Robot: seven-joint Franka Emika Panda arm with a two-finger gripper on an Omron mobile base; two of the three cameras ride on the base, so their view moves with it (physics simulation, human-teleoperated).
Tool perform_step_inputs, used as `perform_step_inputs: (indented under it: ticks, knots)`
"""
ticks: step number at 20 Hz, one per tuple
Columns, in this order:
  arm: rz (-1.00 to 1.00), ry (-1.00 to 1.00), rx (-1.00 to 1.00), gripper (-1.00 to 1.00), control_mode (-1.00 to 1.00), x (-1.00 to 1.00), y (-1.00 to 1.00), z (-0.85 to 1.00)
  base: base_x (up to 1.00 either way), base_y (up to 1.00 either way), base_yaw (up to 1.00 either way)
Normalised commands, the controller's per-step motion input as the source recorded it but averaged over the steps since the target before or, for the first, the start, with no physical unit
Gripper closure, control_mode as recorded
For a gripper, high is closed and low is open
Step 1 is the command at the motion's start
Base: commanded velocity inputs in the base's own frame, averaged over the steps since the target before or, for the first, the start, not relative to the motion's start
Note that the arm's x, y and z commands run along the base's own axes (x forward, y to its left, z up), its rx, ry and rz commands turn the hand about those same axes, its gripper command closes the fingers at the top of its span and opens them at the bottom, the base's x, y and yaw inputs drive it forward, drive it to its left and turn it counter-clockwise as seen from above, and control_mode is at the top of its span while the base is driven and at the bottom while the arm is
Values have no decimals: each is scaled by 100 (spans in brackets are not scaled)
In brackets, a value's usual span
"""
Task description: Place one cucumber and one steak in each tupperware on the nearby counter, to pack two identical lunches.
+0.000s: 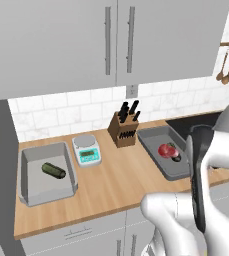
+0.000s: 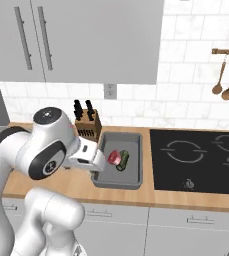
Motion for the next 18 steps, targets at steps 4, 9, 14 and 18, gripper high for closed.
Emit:
perform_step_inputs:
  ticks: [4, 9, 14, 18]
  knots:
    - [-5, 2, -1, -100, -100, -7, 52, 0, 0, 0, 0]
    - [0, 4, 0, -100, -100, 0, 5, -9, 0, 0, 0]
    - [1, 0, -1, -100, 100, -8, 2, -12, -43, 11, 12]
    - [0, 0, 0, -100, 100, 0, 0, 0, -86, 36, 41]
